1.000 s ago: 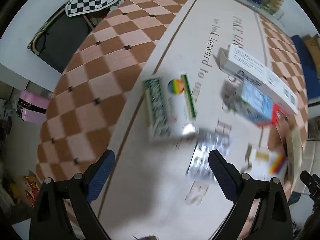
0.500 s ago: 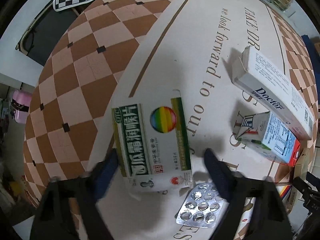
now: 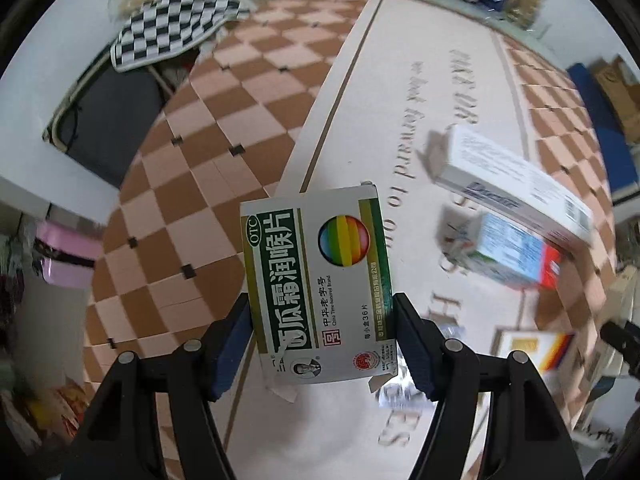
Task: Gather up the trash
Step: 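Carry the green medicine box and cream box over the trash bin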
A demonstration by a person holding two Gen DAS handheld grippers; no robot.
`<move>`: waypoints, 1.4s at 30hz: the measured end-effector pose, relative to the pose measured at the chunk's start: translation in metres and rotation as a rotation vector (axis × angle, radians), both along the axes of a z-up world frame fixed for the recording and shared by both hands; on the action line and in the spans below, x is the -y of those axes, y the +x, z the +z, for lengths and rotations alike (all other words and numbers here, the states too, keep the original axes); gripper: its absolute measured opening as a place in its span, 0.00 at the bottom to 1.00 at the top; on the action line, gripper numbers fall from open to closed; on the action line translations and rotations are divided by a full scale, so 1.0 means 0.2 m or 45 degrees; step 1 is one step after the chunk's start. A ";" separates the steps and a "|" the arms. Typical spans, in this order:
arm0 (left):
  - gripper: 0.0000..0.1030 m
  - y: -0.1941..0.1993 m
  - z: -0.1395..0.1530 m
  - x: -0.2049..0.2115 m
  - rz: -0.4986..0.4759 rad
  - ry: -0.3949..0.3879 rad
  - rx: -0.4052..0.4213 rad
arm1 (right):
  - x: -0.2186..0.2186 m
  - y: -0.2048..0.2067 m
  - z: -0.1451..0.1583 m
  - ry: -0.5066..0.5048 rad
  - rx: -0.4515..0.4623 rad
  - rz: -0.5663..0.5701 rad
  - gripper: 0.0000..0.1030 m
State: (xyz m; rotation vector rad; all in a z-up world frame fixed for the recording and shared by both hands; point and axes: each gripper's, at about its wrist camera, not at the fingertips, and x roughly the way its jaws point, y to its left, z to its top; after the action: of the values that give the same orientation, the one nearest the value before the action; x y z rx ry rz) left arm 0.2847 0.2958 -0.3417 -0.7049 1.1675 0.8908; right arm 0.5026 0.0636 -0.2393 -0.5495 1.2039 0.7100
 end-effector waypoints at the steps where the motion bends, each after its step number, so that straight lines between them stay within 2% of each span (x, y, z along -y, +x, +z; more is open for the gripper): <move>1: 0.64 -0.02 0.05 0.05 -0.022 0.018 0.015 | 0.02 -0.04 0.03 0.019 0.017 -0.015 0.84; 4: 0.64 -0.05 0.16 0.16 -0.077 0.057 0.055 | 0.06 -0.22 0.13 0.072 0.064 -0.044 0.83; 8: 0.64 -0.18 0.32 0.28 -0.167 0.103 0.123 | 0.17 -0.53 0.21 0.160 0.077 -0.075 0.83; 13: 0.64 -0.49 0.44 0.49 -0.286 0.139 0.201 | 0.33 -0.98 0.27 0.281 0.076 -0.138 0.83; 17: 0.64 -0.77 0.45 0.64 -0.377 0.125 0.240 | 0.49 -1.35 0.23 0.323 0.073 -0.215 0.82; 21: 0.64 -1.04 0.37 0.77 -0.442 0.069 0.234 | 0.68 -1.74 0.12 0.344 0.030 -0.302 0.82; 26: 0.64 -1.26 0.15 0.93 -0.497 -0.065 0.180 | 0.90 -2.09 -0.15 0.300 -0.076 -0.387 0.82; 30: 0.64 -1.37 -0.12 1.06 -0.496 -0.217 0.128 | 1.04 -2.23 -0.43 0.236 -0.165 -0.442 0.82; 35: 0.64 -1.40 -0.55 1.17 -0.470 -0.435 0.095 | 1.20 -2.29 -0.91 0.151 -0.302 -0.550 0.82; 38: 0.64 -1.35 -0.85 1.20 -0.464 -0.515 0.057 | 1.27 -2.27 -1.23 0.128 -0.394 -0.618 0.82; 42: 0.64 -1.27 -1.19 1.22 -0.448 -0.610 0.029 | 1.32 -2.21 -1.59 0.115 -0.465 -0.688 0.82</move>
State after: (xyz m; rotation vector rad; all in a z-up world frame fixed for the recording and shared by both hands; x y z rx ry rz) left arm 0.0304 0.0514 -0.5791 -0.8540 1.4480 0.3054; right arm 0.0607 -0.2008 -0.5574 -0.0015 1.5667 0.4035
